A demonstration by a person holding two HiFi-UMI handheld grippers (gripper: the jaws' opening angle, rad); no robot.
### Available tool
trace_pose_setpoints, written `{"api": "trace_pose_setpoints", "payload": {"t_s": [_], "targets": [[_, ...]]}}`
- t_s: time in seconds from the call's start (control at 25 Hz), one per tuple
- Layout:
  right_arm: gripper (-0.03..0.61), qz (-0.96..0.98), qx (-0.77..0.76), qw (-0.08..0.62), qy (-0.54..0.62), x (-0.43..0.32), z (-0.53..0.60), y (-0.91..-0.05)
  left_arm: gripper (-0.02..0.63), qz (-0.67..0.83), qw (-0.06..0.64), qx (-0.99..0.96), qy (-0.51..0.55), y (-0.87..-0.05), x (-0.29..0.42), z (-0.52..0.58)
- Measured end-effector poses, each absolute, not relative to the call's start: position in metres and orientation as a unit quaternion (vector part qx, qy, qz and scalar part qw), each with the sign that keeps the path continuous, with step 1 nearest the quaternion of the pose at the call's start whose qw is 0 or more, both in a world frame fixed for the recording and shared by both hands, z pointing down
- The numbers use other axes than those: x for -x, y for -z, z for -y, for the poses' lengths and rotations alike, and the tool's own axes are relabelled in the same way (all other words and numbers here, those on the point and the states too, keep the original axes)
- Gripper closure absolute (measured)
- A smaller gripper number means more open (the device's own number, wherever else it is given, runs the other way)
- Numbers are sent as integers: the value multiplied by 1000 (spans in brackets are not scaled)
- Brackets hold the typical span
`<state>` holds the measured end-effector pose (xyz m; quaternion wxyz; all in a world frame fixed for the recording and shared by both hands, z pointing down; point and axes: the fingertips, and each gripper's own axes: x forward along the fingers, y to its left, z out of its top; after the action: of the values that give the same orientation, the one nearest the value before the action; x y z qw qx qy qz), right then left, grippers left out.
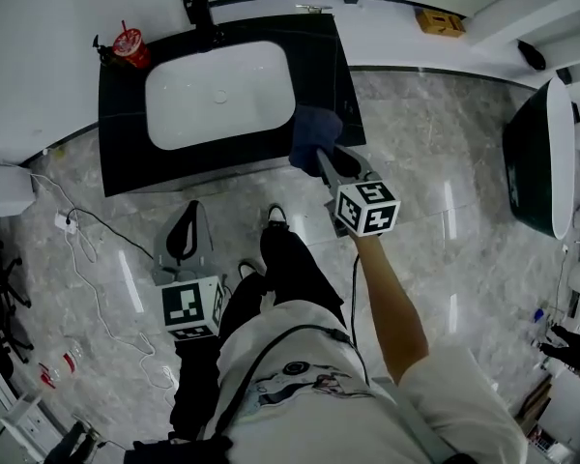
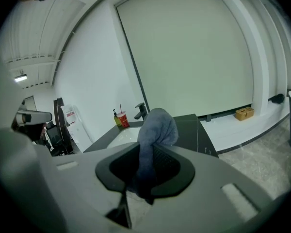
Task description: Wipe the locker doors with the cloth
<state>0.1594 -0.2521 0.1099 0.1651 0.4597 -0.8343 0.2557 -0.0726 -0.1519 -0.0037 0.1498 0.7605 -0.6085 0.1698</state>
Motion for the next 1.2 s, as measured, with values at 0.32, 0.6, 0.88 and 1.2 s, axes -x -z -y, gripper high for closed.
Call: {"api": "trace_pose_setpoints", "payload": {"t_s": [0.32, 0.6, 0.88, 1.2], "targets": [[503, 848, -463, 126, -223, -151, 172, -86, 612, 597, 156, -769, -166, -30, 89, 86], [503, 871, -438, 127, -184, -147, 121, -113, 611, 602, 177, -760, -169, -100, 99, 64], [503, 906, -393, 133, -87, -154, 117, -210, 611, 606, 163, -758, -174, -250, 81, 67], [503, 913, -391, 110, -26, -172, 130, -336, 611, 613, 128, -764, -153, -393, 71, 78]]}}
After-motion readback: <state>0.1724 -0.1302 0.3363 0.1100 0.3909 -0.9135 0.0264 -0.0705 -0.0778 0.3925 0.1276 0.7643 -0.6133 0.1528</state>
